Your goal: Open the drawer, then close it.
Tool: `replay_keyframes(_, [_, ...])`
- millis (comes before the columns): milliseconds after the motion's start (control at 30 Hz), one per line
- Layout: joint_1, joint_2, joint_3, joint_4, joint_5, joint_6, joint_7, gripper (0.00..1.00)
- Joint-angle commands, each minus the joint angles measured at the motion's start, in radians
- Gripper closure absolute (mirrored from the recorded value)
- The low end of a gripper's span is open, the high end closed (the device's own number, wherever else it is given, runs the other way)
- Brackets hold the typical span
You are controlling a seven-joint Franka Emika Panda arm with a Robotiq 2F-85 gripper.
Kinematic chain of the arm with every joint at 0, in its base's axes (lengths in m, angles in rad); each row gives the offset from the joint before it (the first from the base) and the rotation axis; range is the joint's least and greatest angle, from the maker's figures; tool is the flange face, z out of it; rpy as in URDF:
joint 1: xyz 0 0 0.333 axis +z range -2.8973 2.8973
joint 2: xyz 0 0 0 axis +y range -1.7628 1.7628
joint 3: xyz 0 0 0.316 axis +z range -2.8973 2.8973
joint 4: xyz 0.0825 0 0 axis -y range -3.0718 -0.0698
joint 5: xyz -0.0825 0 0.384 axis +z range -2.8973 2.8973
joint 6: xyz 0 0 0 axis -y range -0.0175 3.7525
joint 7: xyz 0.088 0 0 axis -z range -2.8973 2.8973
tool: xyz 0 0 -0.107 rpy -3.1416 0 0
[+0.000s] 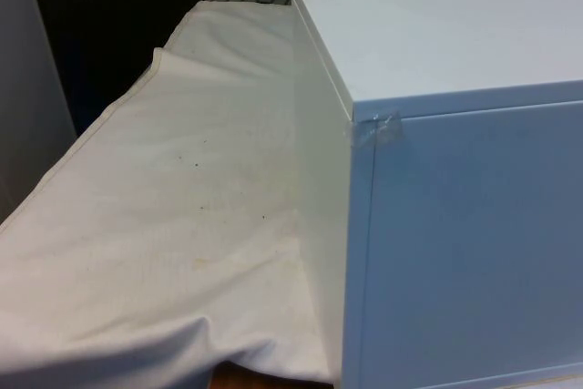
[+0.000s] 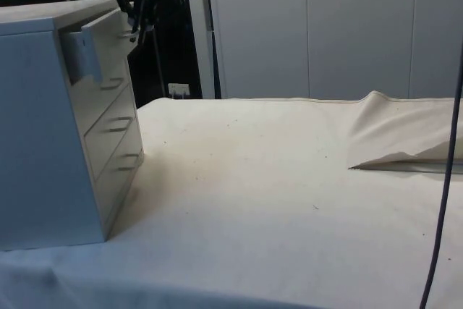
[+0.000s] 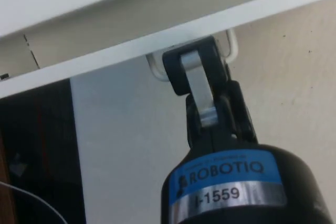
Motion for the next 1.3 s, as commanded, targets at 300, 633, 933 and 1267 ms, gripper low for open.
replay_keyframes(300, [0.001, -0.052, 0.001, -0.046, -0.027, -0.001, 0.028, 1.0])
replay_keyframes(633, [0.001, -0.108, 0.007, -0.106, -0.047, 0.007, 0.067, 1.0])
replay_keyframes(933, [-0.001, -0.158, 0.012, -0.155, -0.054, 0.006, 0.087, 1.0])
replay_keyframes(1267, [-0.003, -0.21, 0.016, -0.206, -0.065, 0.005, 0.109, 1.0])
